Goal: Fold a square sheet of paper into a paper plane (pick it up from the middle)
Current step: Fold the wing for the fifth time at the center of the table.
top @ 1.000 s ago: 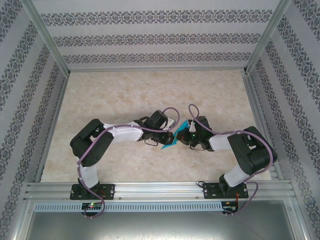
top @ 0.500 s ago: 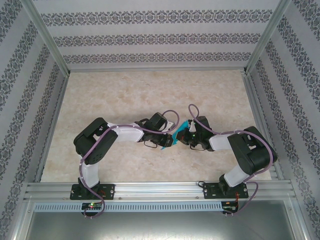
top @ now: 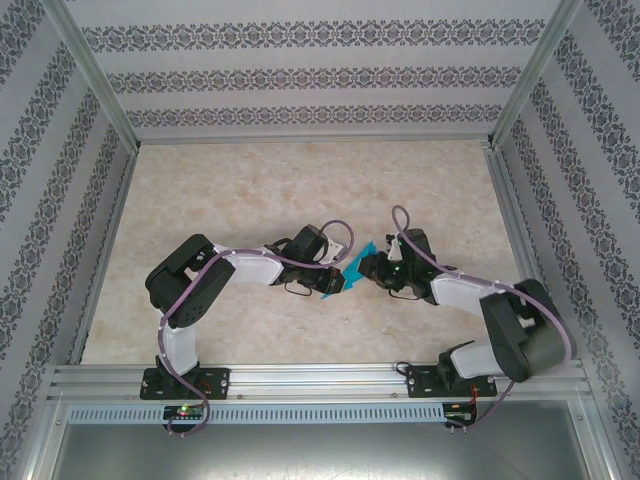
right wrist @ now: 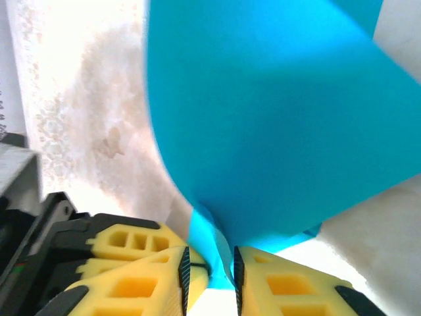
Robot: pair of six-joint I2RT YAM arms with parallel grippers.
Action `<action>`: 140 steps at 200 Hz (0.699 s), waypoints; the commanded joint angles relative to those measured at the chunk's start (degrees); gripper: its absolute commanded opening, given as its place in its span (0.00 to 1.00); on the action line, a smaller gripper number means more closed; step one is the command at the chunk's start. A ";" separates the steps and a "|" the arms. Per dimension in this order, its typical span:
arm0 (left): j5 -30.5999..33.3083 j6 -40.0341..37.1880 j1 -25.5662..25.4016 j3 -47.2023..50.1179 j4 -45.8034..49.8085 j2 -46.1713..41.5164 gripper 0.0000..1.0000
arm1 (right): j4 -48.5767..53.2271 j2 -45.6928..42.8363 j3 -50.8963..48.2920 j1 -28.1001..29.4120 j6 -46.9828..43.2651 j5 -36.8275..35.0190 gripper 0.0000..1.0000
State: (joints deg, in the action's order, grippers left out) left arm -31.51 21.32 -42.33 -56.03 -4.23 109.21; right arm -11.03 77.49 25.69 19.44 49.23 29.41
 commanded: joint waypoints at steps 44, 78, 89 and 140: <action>3.46 -2.58 1.37 2.87 3.79 3.92 0.11 | -2.48 -11.17 -2.38 2.88 7.47 0.43 0.09; 2.82 -2.48 1.37 3.59 3.34 3.41 0.11 | -10.96 -2.07 -0.81 5.84 10.07 -0.76 0.05; 2.66 -2.37 1.35 3.97 3.14 2.95 0.11 | -13.92 1.64 0.02 6.50 10.67 -1.24 0.04; 2.22 -3.04 1.37 5.21 3.51 1.29 0.11 | -23.13 14.57 2.82 6.86 12.11 -1.46 0.02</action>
State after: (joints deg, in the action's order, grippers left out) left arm -32.82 19.94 -41.89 -54.00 -7.49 108.88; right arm -26.79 88.68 26.24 25.78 59.99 28.49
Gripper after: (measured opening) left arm 0.112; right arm 0.051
